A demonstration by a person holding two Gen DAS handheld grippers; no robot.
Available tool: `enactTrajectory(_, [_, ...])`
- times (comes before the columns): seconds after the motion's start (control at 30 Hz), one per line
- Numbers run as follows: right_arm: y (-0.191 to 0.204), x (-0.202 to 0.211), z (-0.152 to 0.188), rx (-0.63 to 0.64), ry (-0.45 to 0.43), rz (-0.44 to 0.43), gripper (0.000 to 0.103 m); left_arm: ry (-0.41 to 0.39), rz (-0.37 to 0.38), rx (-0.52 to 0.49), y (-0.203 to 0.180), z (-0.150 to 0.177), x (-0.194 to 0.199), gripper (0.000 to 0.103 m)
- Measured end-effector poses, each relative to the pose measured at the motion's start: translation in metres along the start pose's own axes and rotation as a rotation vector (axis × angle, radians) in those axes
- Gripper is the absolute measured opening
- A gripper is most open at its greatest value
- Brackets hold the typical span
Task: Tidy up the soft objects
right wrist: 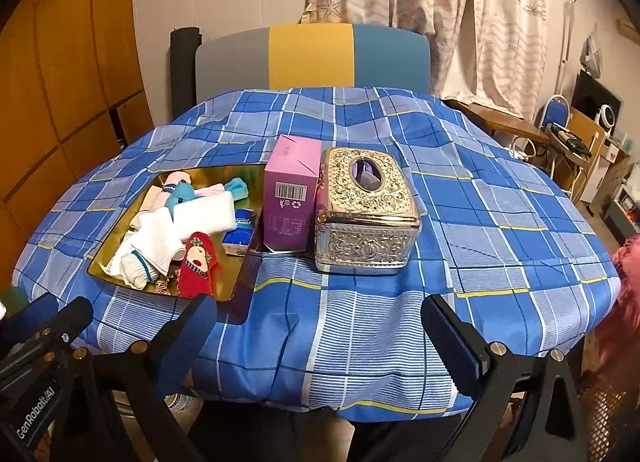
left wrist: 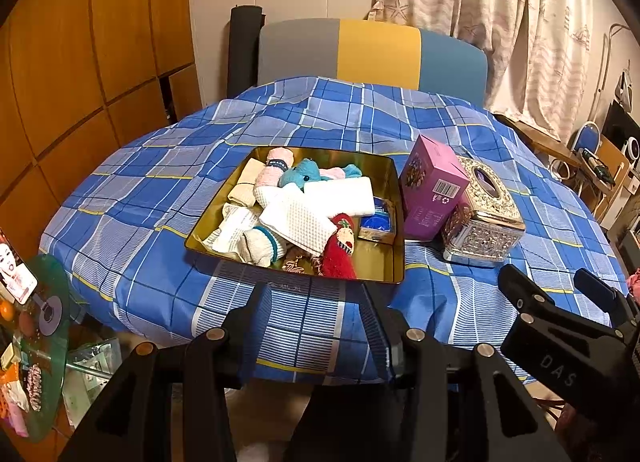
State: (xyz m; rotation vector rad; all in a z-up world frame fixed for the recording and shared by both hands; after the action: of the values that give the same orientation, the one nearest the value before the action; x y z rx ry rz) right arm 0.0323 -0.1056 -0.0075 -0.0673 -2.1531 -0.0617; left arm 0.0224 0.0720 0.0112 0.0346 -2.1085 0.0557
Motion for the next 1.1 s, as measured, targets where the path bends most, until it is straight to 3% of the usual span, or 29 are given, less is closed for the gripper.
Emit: enactTrajectory(1.1, [0.0016,-0.0026,0.0008,0.007,0.013,-0.012,0.103,0.01,-0.008,-0.012,-0.0014,0.002,-0.0025,0.046])
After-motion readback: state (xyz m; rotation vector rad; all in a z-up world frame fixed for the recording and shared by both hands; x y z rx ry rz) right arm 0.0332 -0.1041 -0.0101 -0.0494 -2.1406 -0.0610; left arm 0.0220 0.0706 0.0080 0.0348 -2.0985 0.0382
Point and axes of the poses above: each gripper's, at about its wrist camera, not at the fingertips, and x roughly against the way its jaws point, y to its left, z to its underside, the point moved 2 cm from there along -x, roughly the way its jaws point, and after that the axes turned 13 degrees about y, right-handed, at the moved point
